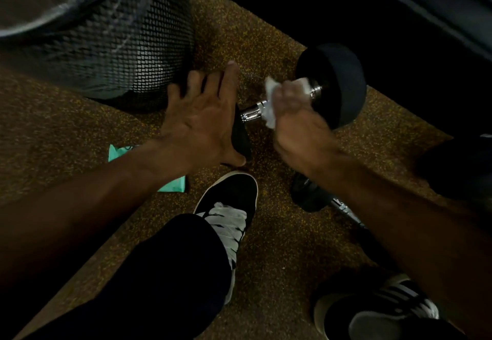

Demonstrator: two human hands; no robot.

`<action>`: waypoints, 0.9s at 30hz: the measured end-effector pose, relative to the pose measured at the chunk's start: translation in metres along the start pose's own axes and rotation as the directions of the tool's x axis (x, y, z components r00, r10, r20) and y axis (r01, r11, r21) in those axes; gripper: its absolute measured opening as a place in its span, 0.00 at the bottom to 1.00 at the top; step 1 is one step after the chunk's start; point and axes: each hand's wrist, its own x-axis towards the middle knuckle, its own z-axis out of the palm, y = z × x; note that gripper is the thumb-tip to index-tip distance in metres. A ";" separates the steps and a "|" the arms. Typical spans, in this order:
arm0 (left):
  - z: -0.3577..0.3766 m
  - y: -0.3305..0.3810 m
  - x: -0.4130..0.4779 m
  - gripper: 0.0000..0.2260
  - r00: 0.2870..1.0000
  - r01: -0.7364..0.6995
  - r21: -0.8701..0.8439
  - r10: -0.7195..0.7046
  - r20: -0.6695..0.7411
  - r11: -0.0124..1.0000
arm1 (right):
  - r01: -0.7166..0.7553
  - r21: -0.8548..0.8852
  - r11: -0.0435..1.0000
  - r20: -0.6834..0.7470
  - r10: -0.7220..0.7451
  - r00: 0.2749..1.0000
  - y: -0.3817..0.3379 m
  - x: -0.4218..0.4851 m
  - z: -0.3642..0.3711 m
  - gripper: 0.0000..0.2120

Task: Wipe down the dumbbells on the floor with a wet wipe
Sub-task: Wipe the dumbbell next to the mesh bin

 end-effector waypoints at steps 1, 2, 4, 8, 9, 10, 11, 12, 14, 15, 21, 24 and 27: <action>-0.001 -0.001 0.001 0.70 1.000 0.000 0.003 0.000 0.012 1.000 | 0.032 0.062 0.998 -0.041 -0.029 0.999 -0.007 -0.003 0.004 0.29; -0.001 -0.002 0.002 0.70 1.000 0.001 0.005 -0.001 0.022 1.000 | 0.075 0.093 0.993 -0.084 -0.067 0.994 -0.009 -0.006 0.007 0.29; -0.003 -0.003 0.004 0.70 0.999 0.001 0.004 -0.001 0.037 1.000 | 0.069 0.087 0.994 -0.160 -0.055 0.986 -0.001 -0.006 0.010 0.30; -0.005 -0.003 0.005 0.70 0.999 0.002 -0.014 -0.001 0.047 1.000 | -0.059 0.123 0.991 -0.183 0.081 0.980 -0.006 -0.009 0.015 0.28; -0.005 -0.002 0.004 0.70 0.999 0.002 -0.016 -0.001 0.051 1.000 | 0.000 0.116 0.993 -0.191 0.022 0.981 -0.008 -0.011 0.019 0.28; -0.004 -0.002 0.004 0.70 0.999 0.002 -0.016 -0.001 0.051 1.000 | 0.027 0.115 0.993 -0.193 -0.005 0.981 -0.008 -0.013 0.022 0.28; -0.004 -0.002 0.004 0.70 0.999 0.002 -0.016 -0.001 0.047 1.000 | -0.007 0.139 0.990 -0.194 0.034 0.980 -0.006 -0.013 0.023 0.29; -0.004 -0.003 0.004 0.70 0.999 0.004 -0.018 -0.003 0.045 1.000 | -0.072 0.188 0.980 -0.210 0.112 0.971 -0.006 -0.012 0.024 0.31; -0.004 -0.003 0.004 0.70 0.999 0.005 -0.025 -0.003 0.050 1.000 | -0.161 0.305 0.939 -0.194 0.227 0.954 -0.009 -0.008 0.022 0.33; -0.004 -0.003 0.004 0.70 0.998 0.005 -0.029 -0.003 0.055 1.000 | -0.145 0.325 0.935 -0.186 0.213 0.959 -0.012 -0.008 0.023 0.32; -0.006 -0.002 0.003 0.70 0.997 0.011 -0.039 -0.007 0.081 0.999 | -0.116 0.288 0.950 -0.175 0.172 0.970 -0.009 -0.013 0.024 0.32; -0.006 -0.003 0.004 0.70 0.996 0.009 -0.042 -0.005 0.085 0.999 | -0.138 0.341 0.930 -0.169 0.205 0.964 -0.011 -0.013 0.022 0.34; -0.009 -0.005 0.007 0.70 0.994 0.004 -0.062 0.003 0.110 0.998 | -0.183 0.353 0.918 -0.121 0.239 0.964 -0.012 -0.010 0.022 0.34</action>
